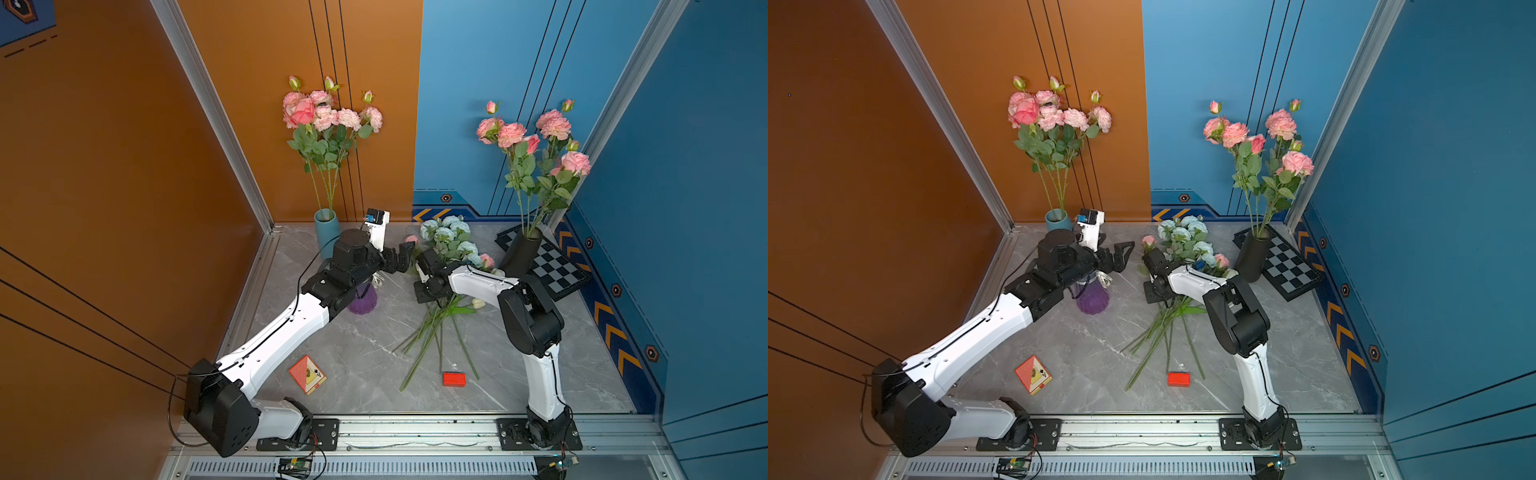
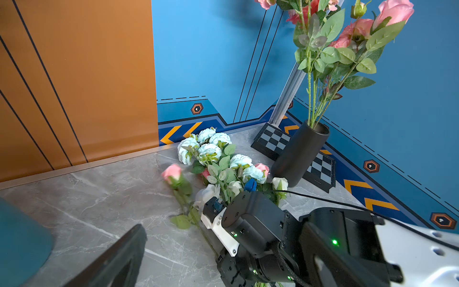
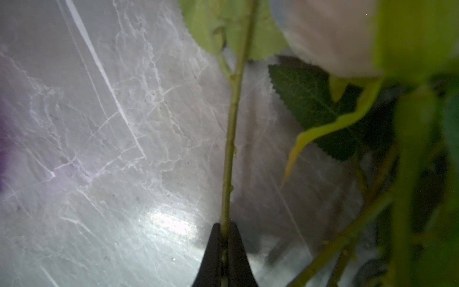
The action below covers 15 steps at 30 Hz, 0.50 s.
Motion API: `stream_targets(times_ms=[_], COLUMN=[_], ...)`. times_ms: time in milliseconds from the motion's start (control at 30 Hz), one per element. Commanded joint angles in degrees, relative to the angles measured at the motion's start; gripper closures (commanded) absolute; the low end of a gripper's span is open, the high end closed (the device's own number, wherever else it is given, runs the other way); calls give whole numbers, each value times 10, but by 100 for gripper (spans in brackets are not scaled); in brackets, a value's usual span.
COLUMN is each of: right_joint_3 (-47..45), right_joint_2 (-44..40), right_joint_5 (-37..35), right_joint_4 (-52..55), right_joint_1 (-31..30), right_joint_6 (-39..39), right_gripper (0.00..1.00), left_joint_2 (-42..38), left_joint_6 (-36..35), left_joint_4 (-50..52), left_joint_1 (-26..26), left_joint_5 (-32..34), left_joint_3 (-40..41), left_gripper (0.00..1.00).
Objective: Place the pink flowers into the vase
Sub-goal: Pick up the flower at the center of the board.
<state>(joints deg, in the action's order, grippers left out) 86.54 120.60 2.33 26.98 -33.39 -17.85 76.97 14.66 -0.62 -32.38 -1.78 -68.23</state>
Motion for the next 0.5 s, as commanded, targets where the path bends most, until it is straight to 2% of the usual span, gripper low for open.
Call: stream_targets(times_ms=[0, 200, 300, 467], right_joint_3=[33, 62, 74, 73], right_joint_2=[-14, -73, -98, -144], right_joint_5=[-1, 17, 13, 10], right_joint_4=[18, 19, 18, -1], right_joint_1=[-1, 5, 6, 8], right_joint_6=[13, 16, 19, 21], right_gripper=[98, 99, 99, 100], left_joint_2=[10, 21, 36, 68], left_joint_6=[25, 72, 87, 133], left_joint_4=[1, 8, 47, 66], left_joint_1=[11, 39, 46, 64], left_joint_5=[1, -19, -6, -53], left_joint_3=[0, -7, -31, -61], left_gripper=[1, 1, 1, 2])
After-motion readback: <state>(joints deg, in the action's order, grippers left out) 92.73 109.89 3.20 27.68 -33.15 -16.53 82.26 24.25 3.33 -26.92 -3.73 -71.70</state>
